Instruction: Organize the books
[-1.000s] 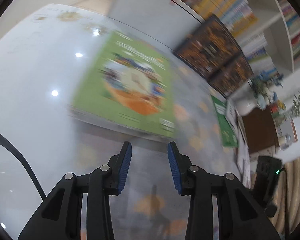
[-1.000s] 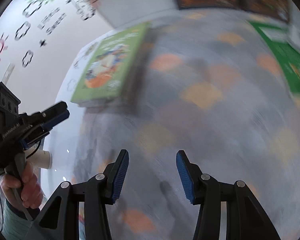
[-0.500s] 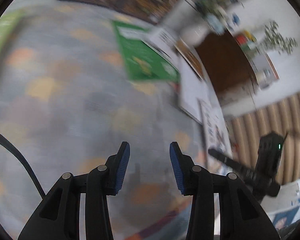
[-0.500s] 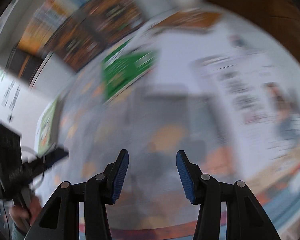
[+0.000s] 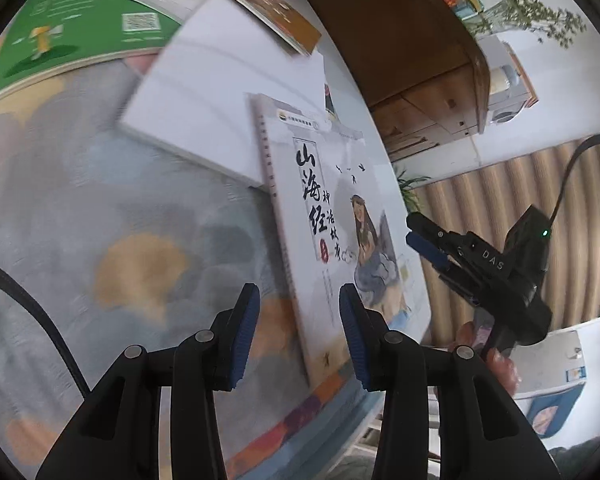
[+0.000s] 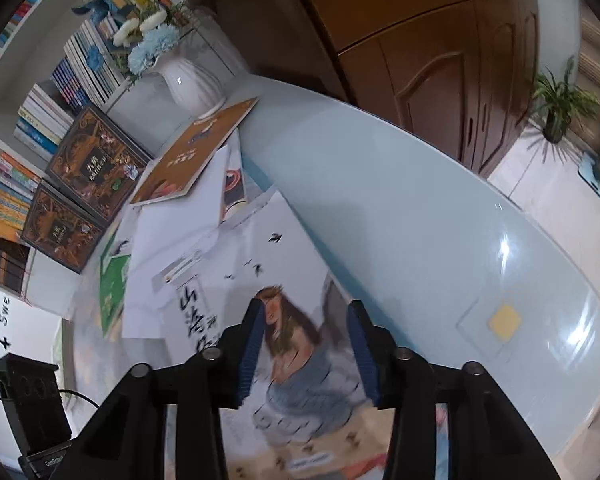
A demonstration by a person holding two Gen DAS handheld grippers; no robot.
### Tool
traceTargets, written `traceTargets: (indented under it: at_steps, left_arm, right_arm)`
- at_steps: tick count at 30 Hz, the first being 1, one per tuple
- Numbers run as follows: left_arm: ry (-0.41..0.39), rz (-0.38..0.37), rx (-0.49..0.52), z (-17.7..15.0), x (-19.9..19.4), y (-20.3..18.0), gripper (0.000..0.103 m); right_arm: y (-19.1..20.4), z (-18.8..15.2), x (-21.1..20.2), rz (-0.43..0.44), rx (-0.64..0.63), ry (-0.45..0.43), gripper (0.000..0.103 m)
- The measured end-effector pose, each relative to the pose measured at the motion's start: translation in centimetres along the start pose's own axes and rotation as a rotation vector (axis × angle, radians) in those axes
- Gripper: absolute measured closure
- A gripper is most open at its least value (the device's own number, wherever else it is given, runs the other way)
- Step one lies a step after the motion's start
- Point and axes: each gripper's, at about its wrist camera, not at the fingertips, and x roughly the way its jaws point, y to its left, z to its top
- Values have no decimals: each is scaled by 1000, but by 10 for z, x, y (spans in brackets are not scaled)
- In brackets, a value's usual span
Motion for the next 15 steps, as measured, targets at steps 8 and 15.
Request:
traceTargets:
  at_steps: [8, 15]
  left_arm:
    - [0, 5, -50, 2, 20, 5, 64]
    - [11, -5, -49, 1, 26, 2, 64]
  right_arm:
    - [-8, 6, 36, -48, -79, 79, 65]
    - [5, -10, 36, -6, -190, 159, 65]
